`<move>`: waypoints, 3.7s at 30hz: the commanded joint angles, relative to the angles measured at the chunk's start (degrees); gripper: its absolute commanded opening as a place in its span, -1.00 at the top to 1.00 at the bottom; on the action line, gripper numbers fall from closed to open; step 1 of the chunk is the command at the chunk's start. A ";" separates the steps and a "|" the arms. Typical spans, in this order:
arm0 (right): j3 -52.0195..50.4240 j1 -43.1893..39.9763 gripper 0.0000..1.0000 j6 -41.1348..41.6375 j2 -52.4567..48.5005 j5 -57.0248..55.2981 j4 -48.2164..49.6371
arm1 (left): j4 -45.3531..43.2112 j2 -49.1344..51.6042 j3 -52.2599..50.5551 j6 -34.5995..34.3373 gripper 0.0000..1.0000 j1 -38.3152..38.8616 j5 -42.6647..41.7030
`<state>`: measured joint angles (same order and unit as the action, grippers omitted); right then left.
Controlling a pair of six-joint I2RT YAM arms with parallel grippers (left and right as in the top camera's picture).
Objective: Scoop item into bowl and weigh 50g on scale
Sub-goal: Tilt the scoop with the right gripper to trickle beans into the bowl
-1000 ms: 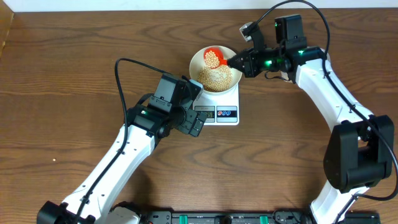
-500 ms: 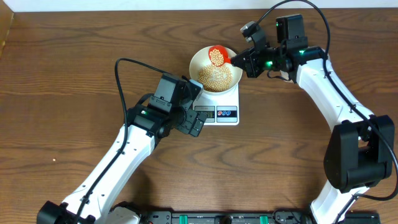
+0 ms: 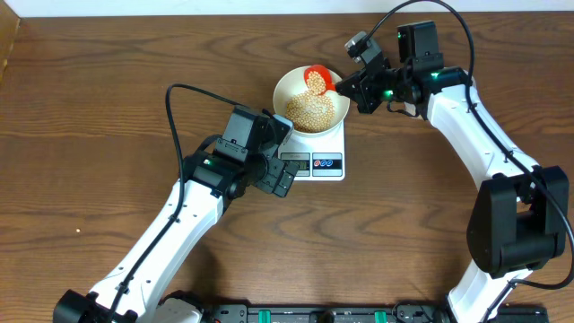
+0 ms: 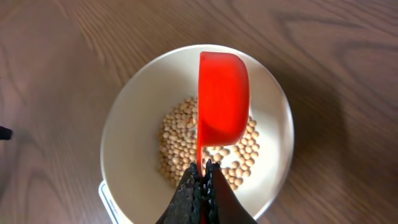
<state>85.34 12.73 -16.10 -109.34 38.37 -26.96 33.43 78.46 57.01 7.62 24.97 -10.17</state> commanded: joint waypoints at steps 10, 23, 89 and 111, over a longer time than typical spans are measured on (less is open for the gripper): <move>0.15 1.22 0.98 -2.38 0.48 -2.89 -0.04 | 0.17 0.22 0.55 0.94 -0.96 0.09 0.35; 0.15 0.96 0.98 2.21 0.48 0.20 0.00 | 0.17 0.22 0.55 0.94 -0.96 0.09 0.35; 0.15 2.60 0.98 1.90 0.48 -2.91 -0.07 | 0.17 0.22 0.55 0.92 -0.96 0.09 0.35; 0.15 2.75 0.98 -4.09 0.48 -2.91 -0.24 | 0.17 0.22 0.55 0.94 -0.96 0.09 0.35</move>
<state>85.34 15.62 -17.32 -109.34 34.70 -27.16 33.43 78.46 57.01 7.64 24.97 -10.17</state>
